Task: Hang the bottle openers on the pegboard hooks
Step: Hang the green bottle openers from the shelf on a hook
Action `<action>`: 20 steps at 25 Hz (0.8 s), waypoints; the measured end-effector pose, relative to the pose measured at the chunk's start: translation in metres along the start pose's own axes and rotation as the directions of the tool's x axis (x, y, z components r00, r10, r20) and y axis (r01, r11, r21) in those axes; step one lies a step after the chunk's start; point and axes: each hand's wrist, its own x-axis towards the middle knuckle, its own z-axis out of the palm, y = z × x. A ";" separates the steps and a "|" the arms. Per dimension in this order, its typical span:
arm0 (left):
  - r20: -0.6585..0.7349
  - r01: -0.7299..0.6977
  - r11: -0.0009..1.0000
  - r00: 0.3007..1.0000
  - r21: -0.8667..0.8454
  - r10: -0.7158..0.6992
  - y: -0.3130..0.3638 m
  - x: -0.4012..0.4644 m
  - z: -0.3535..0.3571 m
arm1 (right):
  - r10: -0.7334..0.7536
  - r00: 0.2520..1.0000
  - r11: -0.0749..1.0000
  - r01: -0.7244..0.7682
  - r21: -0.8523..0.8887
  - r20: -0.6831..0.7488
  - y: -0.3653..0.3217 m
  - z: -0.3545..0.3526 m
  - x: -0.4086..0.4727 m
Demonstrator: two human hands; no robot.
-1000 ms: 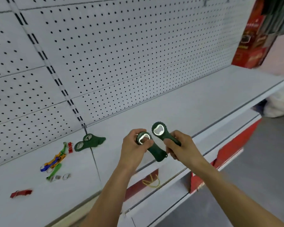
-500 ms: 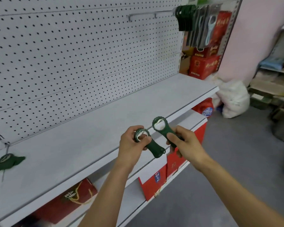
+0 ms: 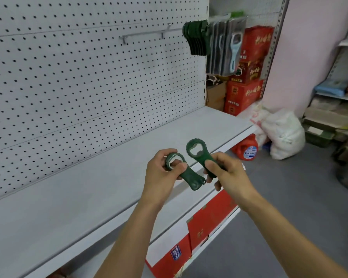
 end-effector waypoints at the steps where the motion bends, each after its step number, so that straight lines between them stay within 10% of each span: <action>1: -0.012 -0.005 1.000 1.000 -0.003 0.005 0.002 0.014 0.009 | -0.013 1.000 1.000 0.013 0.001 0.004 0.000 -0.009 0.016; 20: -0.294 -0.211 0.975 0.938 -0.062 0.185 0.086 0.200 0.115 | -0.360 0.932 0.901 0.355 0.249 -0.026 -0.093 -0.114 0.280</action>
